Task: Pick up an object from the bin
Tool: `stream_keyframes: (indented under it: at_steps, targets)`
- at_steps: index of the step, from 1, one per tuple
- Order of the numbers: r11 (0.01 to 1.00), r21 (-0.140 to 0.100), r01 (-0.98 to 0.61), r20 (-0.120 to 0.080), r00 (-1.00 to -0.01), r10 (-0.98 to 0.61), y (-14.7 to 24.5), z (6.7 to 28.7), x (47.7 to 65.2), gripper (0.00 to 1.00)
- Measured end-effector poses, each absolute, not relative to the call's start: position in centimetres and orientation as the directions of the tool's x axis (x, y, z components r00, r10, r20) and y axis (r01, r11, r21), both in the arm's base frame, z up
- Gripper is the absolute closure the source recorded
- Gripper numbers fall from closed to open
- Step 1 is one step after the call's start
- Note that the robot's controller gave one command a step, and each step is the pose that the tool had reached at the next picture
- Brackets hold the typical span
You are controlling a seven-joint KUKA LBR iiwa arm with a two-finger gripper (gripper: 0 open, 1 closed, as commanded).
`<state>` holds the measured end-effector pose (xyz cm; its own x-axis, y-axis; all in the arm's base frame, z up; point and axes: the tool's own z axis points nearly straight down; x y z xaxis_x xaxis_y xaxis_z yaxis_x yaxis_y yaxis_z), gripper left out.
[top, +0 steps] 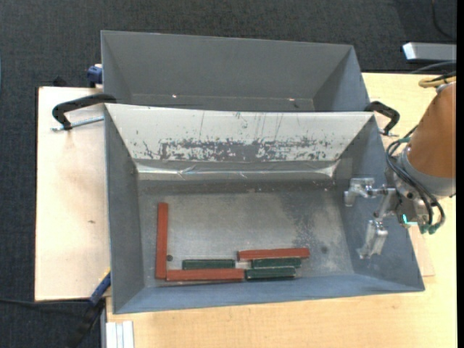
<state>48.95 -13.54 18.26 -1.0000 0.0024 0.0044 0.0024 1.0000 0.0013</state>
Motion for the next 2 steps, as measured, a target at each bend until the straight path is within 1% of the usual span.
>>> stream_keyframes:
  at_steps: [1, 2]
  targets:
    - [1.000, 0.000, 0.000, -0.003, -1.000, 0.000, -13.47, 18.59, 49.14, 1.00]
    - [1.000, 0.000, 0.000, -0.003, -1.000, 0.000, -13.48, 18.59, 49.14, 0.00]
